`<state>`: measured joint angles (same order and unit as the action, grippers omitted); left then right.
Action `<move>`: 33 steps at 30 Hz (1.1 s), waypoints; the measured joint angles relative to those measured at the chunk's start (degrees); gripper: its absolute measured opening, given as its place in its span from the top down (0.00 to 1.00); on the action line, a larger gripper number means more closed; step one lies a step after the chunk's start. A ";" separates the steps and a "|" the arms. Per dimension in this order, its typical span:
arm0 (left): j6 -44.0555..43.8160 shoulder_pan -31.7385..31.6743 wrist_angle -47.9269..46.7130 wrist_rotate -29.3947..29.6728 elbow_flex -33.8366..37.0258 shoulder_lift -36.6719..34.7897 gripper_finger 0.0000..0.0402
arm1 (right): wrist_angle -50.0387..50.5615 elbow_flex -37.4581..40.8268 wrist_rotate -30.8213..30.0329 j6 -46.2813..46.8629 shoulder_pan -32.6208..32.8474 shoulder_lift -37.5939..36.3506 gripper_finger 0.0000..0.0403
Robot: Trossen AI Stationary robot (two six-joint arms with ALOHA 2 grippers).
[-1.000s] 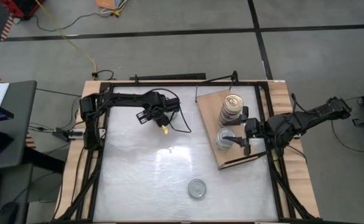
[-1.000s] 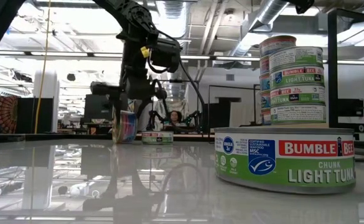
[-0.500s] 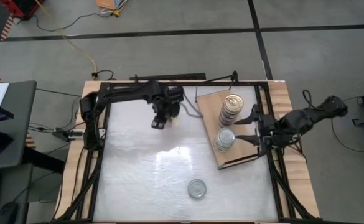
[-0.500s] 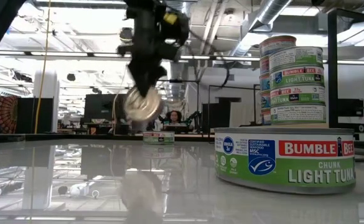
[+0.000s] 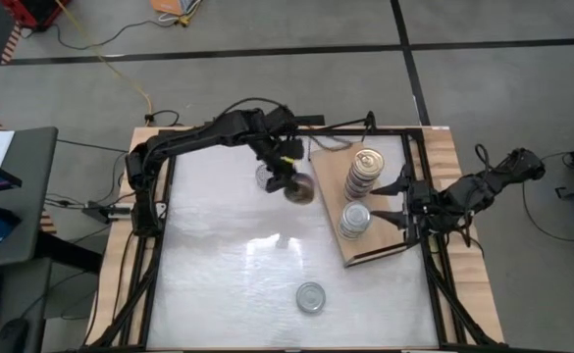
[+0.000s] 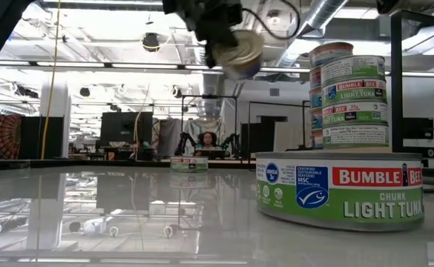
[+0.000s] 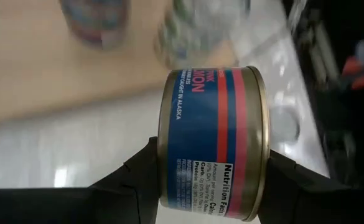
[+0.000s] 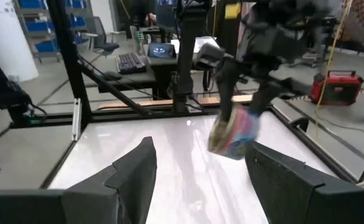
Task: Stack canned seafood by type on shelf
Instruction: Stack the blue tuna can on top of the other blue tuna can on the shelf
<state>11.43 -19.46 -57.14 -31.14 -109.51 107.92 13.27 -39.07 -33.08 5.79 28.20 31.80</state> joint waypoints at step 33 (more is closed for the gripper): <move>-2.63 2.80 48.54 3.17 -0.02 0.00 0.52 | -10.98 -2.10 4.82 -11.87 -21.54 4.59 0.02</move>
<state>8.80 -16.67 -8.60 -27.97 -109.54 107.92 2.29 -41.17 -28.25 -6.07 6.66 36.39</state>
